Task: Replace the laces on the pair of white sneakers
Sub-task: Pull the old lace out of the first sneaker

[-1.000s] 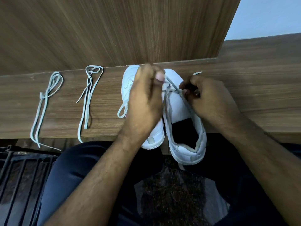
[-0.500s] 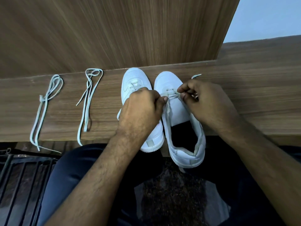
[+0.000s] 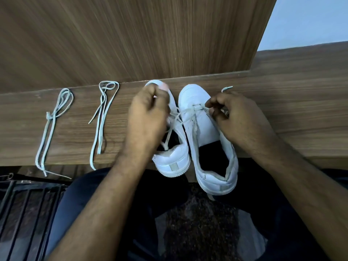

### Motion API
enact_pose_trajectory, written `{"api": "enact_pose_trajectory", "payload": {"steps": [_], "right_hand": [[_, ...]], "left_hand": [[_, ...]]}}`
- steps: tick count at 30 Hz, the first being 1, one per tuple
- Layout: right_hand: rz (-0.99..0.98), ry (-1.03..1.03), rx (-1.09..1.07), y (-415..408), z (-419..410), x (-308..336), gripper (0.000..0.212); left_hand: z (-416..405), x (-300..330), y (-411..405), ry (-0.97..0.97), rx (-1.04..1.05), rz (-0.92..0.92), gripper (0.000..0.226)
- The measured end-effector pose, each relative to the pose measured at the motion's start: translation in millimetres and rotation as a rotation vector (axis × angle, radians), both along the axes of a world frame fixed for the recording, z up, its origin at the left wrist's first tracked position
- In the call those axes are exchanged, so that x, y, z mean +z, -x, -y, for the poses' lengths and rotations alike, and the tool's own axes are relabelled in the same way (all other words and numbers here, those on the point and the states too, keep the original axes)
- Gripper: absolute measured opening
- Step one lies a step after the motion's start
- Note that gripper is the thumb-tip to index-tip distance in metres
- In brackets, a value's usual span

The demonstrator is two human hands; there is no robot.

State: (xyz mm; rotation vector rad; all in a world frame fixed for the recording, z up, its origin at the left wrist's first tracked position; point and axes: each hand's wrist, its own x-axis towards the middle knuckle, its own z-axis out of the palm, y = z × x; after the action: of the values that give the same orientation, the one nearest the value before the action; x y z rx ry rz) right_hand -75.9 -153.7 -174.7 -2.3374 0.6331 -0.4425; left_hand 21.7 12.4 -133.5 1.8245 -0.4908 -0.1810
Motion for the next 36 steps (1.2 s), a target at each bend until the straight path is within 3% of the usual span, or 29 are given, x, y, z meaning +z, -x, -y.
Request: {"api": "enact_pose_trajectory", "payload": {"steps": [2,3,5,8,13,17,19,21,22,25,26,27,29,31,32,36], "right_hand": [[-0.002,-0.004,0.005,0,-1,-1,0.015],[0.000,-0.004,0.006,0,-1,0,0.015],[-0.009,-0.004,0.007,0,-1,0,0.015],[-0.033,-0.011,0.008,1,-1,2,0.016],[-0.060,0.010,0.017,0,-1,3,0.016],[-0.063,0.015,0.025,0,0,1,0.014],[-0.061,0.021,0.024,-1,0,0,0.014],[-0.056,0.024,0.022,-1,0,0,0.015],[-0.055,0.022,0.022,-1,0,-1,0.015],[-0.045,0.011,0.030,-2,-1,-2,0.015],[-0.039,0.007,0.033,-2,-2,-2,0.015],[-0.032,0.002,0.036,-1,-2,-2,0.015],[-0.027,0.000,0.039,-1,-2,-1,0.015],[-0.032,0.000,0.039,-1,-3,0,0.016],[-0.035,0.002,0.038,-1,-3,0,0.016],[-0.043,0.038,0.040,-2,-4,1,0.016]], "left_hand": [[-3,-12,-1,-0.579,-0.110,0.382,0.031],[-4,-13,1,-0.771,-0.160,0.463,0.032],[-3,-14,2,-0.904,-0.207,0.489,0.034],[-2,-17,0,-0.798,-0.183,0.508,0.029],[-1,-8,-2,-0.118,-0.022,0.493,0.024],[0,10,4,0.535,-0.032,-0.080,0.027],[1,20,9,0.733,-0.051,-0.401,0.026],[-1,21,7,0.709,-0.003,-0.490,0.027],[-3,19,4,0.597,0.029,-0.395,0.029],[-9,0,-7,-0.142,-0.023,0.271,0.015],[-9,-5,-7,-0.426,-0.078,0.401,0.017],[-10,-9,-5,-0.642,-0.128,0.443,0.022],[-8,-11,-1,-0.839,-0.145,0.453,0.030],[-8,-9,0,-0.832,-0.069,0.526,0.025],[-9,-8,-1,-0.741,-0.023,0.552,0.023],[-10,-1,-8,-0.167,0.112,0.529,0.025]]}}
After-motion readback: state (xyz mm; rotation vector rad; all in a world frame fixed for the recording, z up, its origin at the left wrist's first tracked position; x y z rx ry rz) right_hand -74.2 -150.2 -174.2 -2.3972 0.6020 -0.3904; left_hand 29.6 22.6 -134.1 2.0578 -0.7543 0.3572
